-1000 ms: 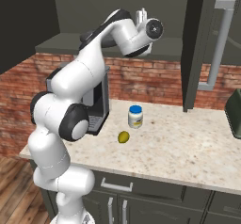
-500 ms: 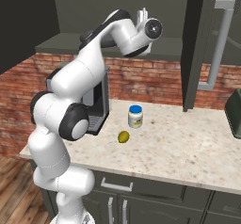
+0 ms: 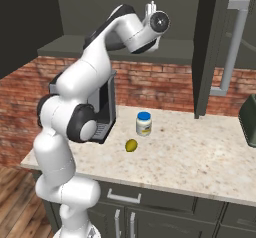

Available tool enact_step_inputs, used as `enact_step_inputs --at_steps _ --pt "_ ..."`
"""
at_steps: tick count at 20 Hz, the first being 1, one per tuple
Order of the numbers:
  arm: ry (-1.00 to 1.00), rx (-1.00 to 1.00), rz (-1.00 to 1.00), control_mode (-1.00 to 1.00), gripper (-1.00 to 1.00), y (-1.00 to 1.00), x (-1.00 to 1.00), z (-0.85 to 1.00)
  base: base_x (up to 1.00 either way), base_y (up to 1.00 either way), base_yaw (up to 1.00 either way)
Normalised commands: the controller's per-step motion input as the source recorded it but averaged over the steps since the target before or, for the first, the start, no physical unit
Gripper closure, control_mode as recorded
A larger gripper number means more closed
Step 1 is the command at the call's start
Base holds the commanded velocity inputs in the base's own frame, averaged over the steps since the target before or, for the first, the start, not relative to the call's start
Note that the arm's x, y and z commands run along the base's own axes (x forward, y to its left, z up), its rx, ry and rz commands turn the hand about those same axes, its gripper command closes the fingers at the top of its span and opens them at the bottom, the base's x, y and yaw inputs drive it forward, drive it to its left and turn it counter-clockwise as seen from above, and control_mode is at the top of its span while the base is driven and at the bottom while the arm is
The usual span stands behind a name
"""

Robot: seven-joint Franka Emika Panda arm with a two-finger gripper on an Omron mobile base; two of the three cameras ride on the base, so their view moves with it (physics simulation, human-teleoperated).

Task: Pick the pan from the cabinet and place it on the stove. Then turn on the stove burner for the pan.

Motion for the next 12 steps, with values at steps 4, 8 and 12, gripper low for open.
enact_step_inputs --at_steps 4,8,12 --pt "0.00 -0.03 0.01 -1.00 -1.00 0.00 0.31 0.32 0.00 0.00 0.00" --pt "0.00 -0.06 0.02 -1.00 -1.00 0.00 0.27 0.00 0.00 0.00 0.00" --pt "0.00 -0.03 0.01 -1.00 -1.00 -0.01 0.10 0.00 0.00 0.00 0.00"
